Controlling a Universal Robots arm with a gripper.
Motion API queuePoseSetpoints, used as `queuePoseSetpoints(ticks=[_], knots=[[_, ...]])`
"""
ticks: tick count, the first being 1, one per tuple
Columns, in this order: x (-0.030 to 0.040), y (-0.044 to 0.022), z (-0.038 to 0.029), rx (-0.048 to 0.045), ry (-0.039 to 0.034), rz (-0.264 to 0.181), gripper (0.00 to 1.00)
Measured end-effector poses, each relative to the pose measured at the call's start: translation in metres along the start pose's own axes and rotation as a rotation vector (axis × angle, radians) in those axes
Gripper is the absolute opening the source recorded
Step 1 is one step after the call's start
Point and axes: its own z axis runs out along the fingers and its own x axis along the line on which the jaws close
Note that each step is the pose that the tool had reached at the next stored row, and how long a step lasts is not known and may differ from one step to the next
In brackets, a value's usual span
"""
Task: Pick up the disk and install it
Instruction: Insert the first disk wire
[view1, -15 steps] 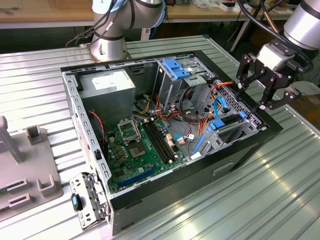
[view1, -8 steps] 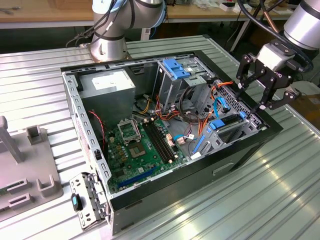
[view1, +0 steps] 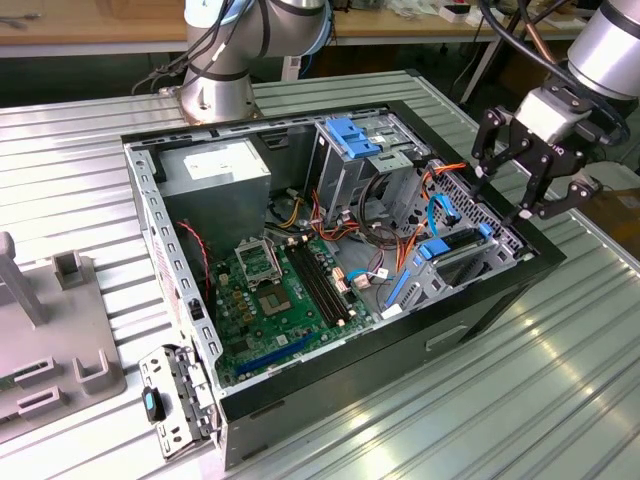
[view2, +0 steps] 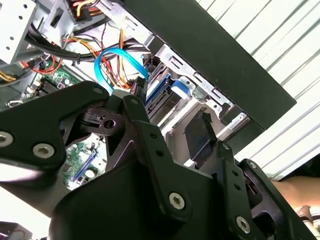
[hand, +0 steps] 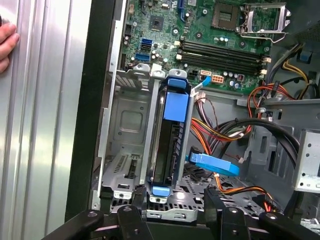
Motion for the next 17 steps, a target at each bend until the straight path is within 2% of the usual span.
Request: queuePoseSetpoints(ticks=[4,10,14,17], knots=[[-0.0023,-0.0004,0.0001,-0.0038,-0.0035,-0.081,0.58],[-0.0066,-0.0014,0.0004,-0.007,-0.0064,-0.147,0.58],[-0.0121,-0.0025,0.0007,-0.0082,-0.0076,-0.174,0.58],[-0.0125,-0.0025,0.0007,-0.0084,-0.0076,-0.176,0.58]])
